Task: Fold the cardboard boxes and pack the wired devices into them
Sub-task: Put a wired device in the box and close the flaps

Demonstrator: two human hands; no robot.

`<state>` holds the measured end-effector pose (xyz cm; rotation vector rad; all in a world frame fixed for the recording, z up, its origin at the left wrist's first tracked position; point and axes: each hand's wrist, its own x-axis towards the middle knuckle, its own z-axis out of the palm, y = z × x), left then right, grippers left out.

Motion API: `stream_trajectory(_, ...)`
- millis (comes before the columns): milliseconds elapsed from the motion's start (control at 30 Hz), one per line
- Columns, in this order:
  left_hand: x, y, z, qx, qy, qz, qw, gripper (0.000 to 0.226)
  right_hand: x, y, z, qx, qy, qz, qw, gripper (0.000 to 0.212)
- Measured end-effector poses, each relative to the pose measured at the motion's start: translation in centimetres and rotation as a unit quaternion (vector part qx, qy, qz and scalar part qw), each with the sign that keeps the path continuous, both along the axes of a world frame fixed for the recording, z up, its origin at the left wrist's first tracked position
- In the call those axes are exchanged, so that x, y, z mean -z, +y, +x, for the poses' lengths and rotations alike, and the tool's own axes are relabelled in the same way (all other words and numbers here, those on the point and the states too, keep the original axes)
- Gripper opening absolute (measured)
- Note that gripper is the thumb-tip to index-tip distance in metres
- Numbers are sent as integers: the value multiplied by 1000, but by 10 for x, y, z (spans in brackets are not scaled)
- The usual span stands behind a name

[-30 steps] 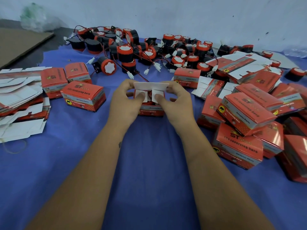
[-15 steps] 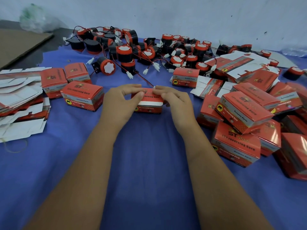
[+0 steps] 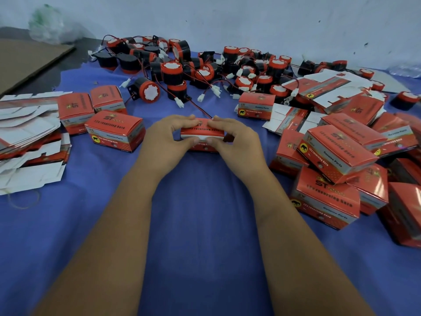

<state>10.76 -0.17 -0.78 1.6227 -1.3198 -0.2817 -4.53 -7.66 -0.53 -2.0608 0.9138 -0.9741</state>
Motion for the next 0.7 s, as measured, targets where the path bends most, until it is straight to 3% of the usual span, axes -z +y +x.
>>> stream_trajectory(367, -1, -1, -4, 25, 104, -39, 994, 24, 1, -2, 0, 2, -33, 38, 999, 34)
stream_trajectory(700, -1, 1, 5, 77, 262, -61, 960, 27, -2, -3, -4, 8, -59, 55, 997, 23)
